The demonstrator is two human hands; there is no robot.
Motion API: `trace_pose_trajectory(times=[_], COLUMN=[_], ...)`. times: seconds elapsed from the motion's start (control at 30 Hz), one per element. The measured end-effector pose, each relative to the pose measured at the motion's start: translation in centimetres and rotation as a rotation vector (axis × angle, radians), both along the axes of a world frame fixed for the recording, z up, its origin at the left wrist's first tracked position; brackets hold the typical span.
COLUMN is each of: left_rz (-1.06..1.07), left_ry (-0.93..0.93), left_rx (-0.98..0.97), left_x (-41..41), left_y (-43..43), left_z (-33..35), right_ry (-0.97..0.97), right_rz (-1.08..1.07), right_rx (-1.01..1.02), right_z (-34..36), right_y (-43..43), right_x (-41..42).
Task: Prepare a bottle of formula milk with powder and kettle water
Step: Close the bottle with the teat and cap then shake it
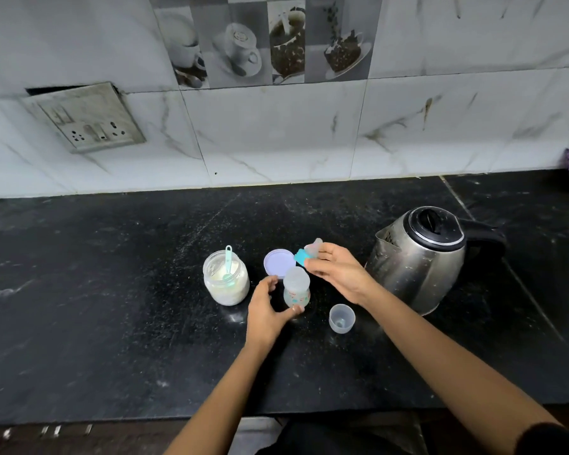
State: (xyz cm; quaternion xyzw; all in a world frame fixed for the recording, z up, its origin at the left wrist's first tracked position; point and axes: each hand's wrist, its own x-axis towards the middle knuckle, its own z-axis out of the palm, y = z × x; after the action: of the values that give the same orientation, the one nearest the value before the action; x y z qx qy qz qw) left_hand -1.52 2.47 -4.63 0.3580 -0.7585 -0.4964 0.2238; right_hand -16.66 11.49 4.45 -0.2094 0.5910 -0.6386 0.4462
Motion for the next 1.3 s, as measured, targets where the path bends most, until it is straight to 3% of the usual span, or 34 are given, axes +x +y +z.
trace_pose_trajectory(times=[0.1, 0.27, 0.57, 0.7, 0.77, 0.87, 0.93, 1.07, 1.3], left_rz=[-0.063, -0.098, -0.087, -0.081, -0.088, -0.106, -0.111, -0.129, -0.149], left_ry=[-0.006, 0.025, 0.066, 0.065, 0.064, 0.065, 0.064, 0.019, -0.024], left_rx=[0.023, 0.036, 0.038, 0.03, 0.029, 0.045, 0.051, 0.046, 0.029], left_x=[-0.9, -1.5, -1.5, -1.4, -1.4, -1.3, -1.2, -1.1, -1.1], left_y=[-0.5, -0.2, 0.3, 0.4, 0.4, 0.2, 0.1, -0.3, -0.6], left_z=[0.3, 1.0, 0.6, 0.3, 0.5, 0.6, 0.6, 0.5, 0.6], right_ry=[0.359, 0.742, 1.021, 1.281, 1.27, 0.968, 0.909, 0.966, 1.247], right_rz=[0.136, 0.346, 0.374, 0.327, 0.325, 0.439, 0.496, 0.438, 0.362], right_rx=[0.061, 0.145, 0.224, 0.488, 0.517, 0.295, 0.191, 0.204, 0.511], right_z=[-1.1, -1.1, -0.7, -0.9, -0.9, -0.9, -1.1, -0.8, 1.0], right_y=[-0.5, -1.1, -1.9, -2.5, -2.4, -1.7, -1.3, -1.8, -3.0], right_x=[-0.4, -1.2, -1.3, 0.1, -0.1, -1.2, -1.7, -1.6, 0.6])
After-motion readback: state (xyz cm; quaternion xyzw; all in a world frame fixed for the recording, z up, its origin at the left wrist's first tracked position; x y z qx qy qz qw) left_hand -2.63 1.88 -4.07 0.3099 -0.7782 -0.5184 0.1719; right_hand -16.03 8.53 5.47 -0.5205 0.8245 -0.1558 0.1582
